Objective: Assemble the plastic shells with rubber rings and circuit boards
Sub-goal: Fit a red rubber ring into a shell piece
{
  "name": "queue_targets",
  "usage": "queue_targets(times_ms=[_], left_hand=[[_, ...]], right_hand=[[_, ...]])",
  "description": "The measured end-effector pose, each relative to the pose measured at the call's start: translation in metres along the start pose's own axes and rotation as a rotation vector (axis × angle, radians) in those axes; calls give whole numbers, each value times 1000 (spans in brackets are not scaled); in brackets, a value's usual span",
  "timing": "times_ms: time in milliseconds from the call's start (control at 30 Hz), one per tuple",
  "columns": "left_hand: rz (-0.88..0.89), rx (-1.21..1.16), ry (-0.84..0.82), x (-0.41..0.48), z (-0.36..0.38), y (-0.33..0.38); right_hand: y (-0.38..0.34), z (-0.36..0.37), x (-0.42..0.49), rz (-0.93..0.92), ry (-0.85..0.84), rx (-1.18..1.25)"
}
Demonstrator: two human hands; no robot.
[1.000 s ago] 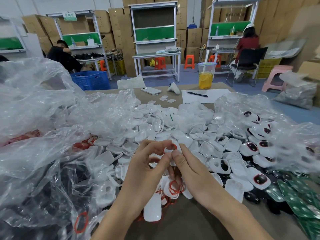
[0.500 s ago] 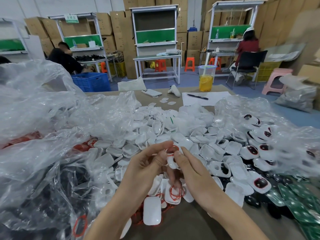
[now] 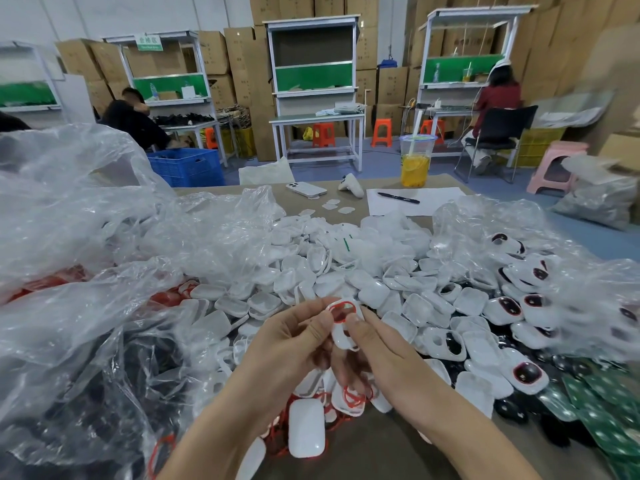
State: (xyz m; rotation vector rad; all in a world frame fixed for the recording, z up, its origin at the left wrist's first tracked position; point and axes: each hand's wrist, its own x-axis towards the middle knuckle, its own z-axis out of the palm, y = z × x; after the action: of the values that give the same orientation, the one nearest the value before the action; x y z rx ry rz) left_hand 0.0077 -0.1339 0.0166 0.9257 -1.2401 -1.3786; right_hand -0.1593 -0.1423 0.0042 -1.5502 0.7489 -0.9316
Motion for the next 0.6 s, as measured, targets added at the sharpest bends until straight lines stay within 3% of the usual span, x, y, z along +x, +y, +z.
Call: queue_targets(times_ms=[600], left_hand=[[-12,85,36,0,-2,6]], right_hand=[[-5,2,1,-78,25,-215]])
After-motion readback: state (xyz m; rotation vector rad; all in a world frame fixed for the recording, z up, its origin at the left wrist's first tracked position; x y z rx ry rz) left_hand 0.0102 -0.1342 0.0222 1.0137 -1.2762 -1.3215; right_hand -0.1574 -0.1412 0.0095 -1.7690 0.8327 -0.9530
